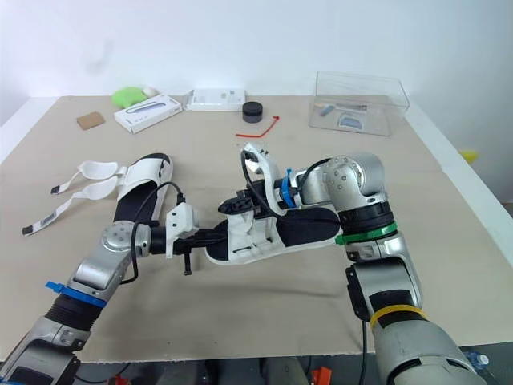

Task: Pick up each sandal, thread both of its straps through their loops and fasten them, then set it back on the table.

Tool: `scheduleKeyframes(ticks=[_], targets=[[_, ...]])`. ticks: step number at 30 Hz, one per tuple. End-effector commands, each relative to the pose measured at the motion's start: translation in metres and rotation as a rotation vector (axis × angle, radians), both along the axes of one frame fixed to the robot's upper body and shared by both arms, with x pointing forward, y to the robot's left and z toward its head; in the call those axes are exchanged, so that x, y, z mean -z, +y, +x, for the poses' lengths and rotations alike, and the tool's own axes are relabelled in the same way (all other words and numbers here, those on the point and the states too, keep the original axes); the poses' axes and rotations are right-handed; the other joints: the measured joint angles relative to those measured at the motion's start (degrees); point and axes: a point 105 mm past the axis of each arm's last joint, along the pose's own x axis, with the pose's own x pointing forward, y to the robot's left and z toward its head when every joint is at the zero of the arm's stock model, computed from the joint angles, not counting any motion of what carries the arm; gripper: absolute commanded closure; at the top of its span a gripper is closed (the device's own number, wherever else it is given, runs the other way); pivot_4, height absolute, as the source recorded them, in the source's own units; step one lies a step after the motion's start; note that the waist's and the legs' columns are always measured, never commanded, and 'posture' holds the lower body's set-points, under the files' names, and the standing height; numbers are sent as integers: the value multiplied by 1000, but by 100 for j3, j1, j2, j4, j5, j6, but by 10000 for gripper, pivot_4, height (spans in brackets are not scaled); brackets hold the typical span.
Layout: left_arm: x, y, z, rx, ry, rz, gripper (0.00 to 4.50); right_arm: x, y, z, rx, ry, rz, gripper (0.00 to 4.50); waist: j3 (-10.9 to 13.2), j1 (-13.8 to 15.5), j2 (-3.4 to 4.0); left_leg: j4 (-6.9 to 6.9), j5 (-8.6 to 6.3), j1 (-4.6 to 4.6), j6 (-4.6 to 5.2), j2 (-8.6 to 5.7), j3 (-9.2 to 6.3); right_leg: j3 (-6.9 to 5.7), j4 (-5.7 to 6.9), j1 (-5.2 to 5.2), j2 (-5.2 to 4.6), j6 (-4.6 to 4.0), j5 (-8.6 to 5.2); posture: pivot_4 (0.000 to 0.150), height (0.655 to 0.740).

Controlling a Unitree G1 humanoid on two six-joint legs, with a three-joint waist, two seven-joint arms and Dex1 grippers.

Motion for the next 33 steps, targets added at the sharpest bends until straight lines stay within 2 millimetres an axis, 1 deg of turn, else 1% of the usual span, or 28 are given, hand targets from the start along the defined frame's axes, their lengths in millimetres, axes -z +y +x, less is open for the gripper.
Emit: scheduleKeyframes(ticks=[1,2,8,11,13,15,16,18,20,22,25,29,31,33], targets=[[8,-3,-2,8,30,16,45000,-28,2,-1,-47,-252,62,44118,0,2,0,0,0,-5,0,-1,-5,-3,-3,0,-1,0,0,1500,7400],[8,-3,-2,9,30,16,45000,-32,2,-1,-55,-305,70,44118,0,2,0,0,0,-10,0,-1,-8,-7,-6,-2,-1,2,1,1500,7400],[8,-2,-2,10,30,19,45000,-41,-1,-1,-59,-457,102,44118,0,6,0,1,0,-13,0,-6,-12,-17,-9,-1,-10,3,2,1500,7400],[8,-3,-2,10,30,19,45000,-50,-2,-6,-88,-627,114,44118,0,11,0,1,0,-16,0,-8,-17,-23,-12,0,-14,3,2,1500,7400],[8,-3,-2,10,30,19,45000,-52,-2,-13,-120,-754,100,44118,0,18,0,0,0,-18,0,-10,-19,-38,-14,0,-15,3,2,1500,7400],[8,-3,-2,9,31,19,45000,-56,-3,-25,-160,-891,118,44118,0,20,0,0,0,-22,0,-11,-24,-46,-17,0,-19,3,2,1500,7400],[8,-3,-2,8,31,18,45000,-53,-4,-30,-191,-955,104,44118,1,20,0,0,0,-24,0,-12,-28,-50,-18,0,-19,3,2,1500,7400],[8,-2,-2,8,32,19,45000,-43,-8,-44,-295,-1211,23,44118,1,31,0,1,0,-28,0,-14,-32,-54,-20,-1,-20,3,1,1500,7400],[9,-2,-2,9,33,20,45000,-31,-10,-54,-388,-1373,-34,44118,1,24,1,0,0,-30,0,-24,-43,-61,-23,2,-22,9,-3,1500,7400],[8,-2,-2,11,35,21,45000,-22,-13,-60,-459,-1515,-72,44118,1,11,1,1,1,-29,-1,-30,-42,-60,-23,3,-19,11,-3,1500,7400],[9,-3,-1,14,37,23,45000,-14,-15,-60,-548,-1745,-152,44118,1,3,2,3,3,-22,-4,-29,-37,-56,-21,5,-18,12,-2,1500,7400],[9,-4,-1,23,39,27,45000,-7,-15,-53,-650,-1929,-236,44118,1,2,2,3,7,-14,-11,-28,-33,-52,-16,7,-7,9,-1,1500,7400],[9,-4,0,25,38,28,45000,-6,-14,-56,-739,-2094,-249,44118,1,6,2,2,8,-13,-12,-28,-33,-52,-14,7,-6,6,-2,1500,7400],[9,-5,0,25,40,27,45000,-3,-14,-57,-809,-2193,-261,44118,2,6,4,1,7,-14,-12,-29,-31,-49,-11,4,-7,5,-4,1500,7400]])
